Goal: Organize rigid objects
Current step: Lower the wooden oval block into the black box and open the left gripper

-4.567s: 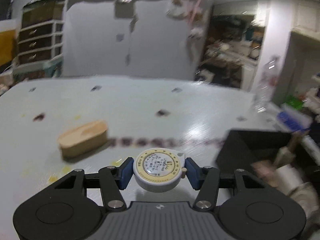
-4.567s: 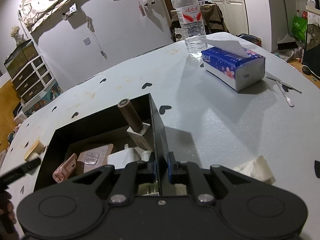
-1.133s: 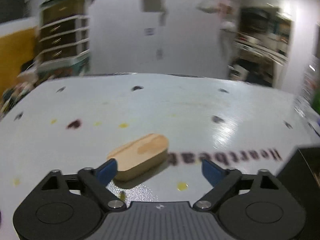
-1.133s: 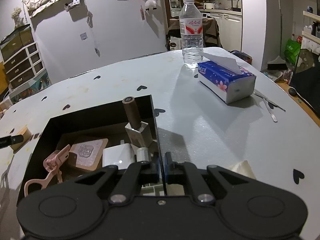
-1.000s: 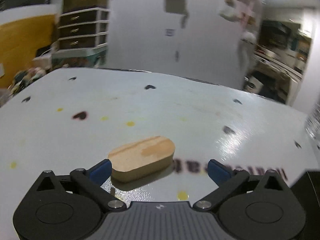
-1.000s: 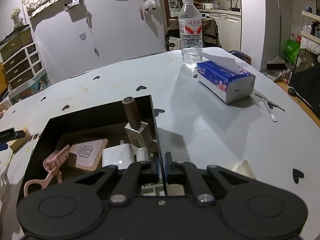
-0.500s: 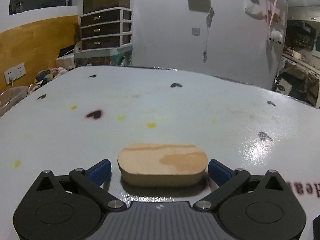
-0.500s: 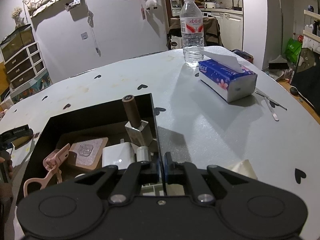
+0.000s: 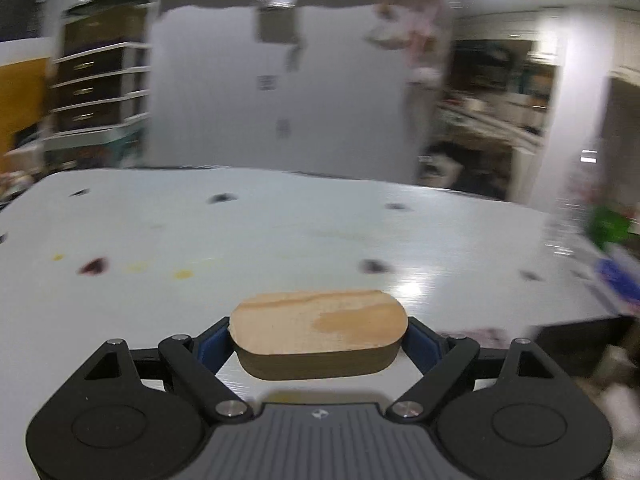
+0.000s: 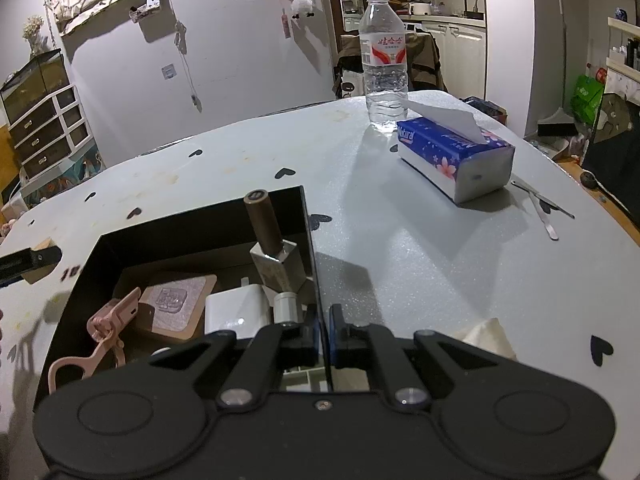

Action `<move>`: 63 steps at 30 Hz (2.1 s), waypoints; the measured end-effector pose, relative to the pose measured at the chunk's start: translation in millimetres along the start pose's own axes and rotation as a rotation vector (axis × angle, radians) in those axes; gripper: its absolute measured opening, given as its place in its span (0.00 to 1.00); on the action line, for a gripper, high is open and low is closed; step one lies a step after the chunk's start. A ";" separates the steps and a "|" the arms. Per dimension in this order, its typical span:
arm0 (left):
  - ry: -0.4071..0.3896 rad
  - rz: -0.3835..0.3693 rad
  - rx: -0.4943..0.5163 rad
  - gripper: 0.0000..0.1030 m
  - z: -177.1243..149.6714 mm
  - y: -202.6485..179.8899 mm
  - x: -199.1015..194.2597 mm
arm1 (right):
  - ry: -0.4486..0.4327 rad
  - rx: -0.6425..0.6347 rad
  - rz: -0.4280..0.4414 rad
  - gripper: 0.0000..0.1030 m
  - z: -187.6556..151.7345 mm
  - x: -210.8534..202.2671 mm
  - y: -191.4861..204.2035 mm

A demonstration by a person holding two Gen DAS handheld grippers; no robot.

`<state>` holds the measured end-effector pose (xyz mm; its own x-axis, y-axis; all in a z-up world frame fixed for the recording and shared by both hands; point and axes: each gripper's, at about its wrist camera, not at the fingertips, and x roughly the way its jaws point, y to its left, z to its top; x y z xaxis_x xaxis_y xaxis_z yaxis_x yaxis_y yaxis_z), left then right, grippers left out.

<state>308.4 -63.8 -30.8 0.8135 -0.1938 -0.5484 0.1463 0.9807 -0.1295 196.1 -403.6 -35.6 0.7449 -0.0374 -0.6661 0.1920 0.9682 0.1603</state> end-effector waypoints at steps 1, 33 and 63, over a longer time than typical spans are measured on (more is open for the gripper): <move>0.001 -0.042 0.010 0.85 0.7 -8.0 -4.8 | 0.000 0.000 -0.001 0.05 0.1 0.1 0.2; 0.258 -0.629 0.554 0.86 -8.8 -162.8 26.6 | -0.008 0.015 0.023 0.05 -1.4 -1.6 -4.3; 0.201 -0.538 0.487 1.00 -6.7 -164.2 -34.9 | 0.017 0.028 0.098 0.07 2.4 1.3 -17.1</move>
<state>252.2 -218.2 4.0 0.4479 -0.6041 -0.6591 0.7649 0.6406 -0.0673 195.3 -420.8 -37.5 0.7498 0.0614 -0.6588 0.1369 0.9597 0.2453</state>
